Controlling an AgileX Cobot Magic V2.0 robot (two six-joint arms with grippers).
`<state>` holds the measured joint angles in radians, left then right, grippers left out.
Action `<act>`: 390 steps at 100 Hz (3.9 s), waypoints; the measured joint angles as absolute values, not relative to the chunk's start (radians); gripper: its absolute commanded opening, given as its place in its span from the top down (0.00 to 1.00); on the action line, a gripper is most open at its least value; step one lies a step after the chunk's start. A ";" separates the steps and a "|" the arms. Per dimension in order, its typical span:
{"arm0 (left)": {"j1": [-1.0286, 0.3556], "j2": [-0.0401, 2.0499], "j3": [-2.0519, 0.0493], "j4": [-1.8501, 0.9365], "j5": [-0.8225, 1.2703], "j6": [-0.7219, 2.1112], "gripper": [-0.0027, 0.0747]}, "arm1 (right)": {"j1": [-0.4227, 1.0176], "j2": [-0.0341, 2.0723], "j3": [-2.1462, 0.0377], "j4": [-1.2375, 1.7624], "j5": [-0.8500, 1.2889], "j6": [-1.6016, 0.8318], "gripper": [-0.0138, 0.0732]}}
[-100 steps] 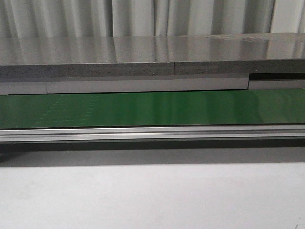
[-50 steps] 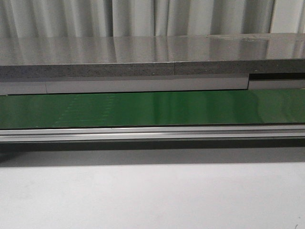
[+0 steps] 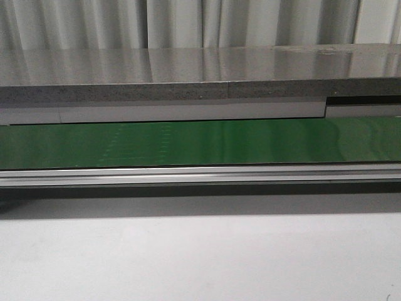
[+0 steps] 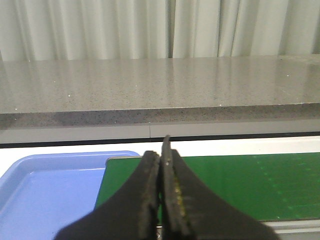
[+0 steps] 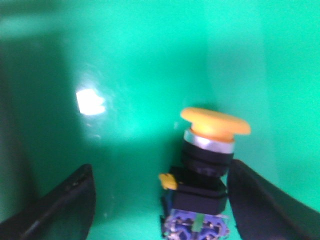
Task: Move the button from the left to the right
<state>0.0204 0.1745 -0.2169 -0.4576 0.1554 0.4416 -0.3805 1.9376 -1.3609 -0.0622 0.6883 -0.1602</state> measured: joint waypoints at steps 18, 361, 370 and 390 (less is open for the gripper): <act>0.020 0.174 -0.217 -0.458 0.155 0.442 0.99 | -0.372 1.859 -1.384 0.000 0.693 -0.156 0.20; 0.020 0.174 -0.217 -0.458 0.152 0.442 0.99 | -0.022 -0.011 0.026 0.102 0.186 -0.115 0.92; 0.020 0.174 -0.217 -0.458 0.152 0.442 0.99 | -0.022 -0.011 0.029 0.102 0.184 -0.111 0.92; 0.020 0.174 -0.217 -0.458 0.152 0.442 0.99 | -0.022 -0.011 0.029 0.102 0.161 -0.107 0.92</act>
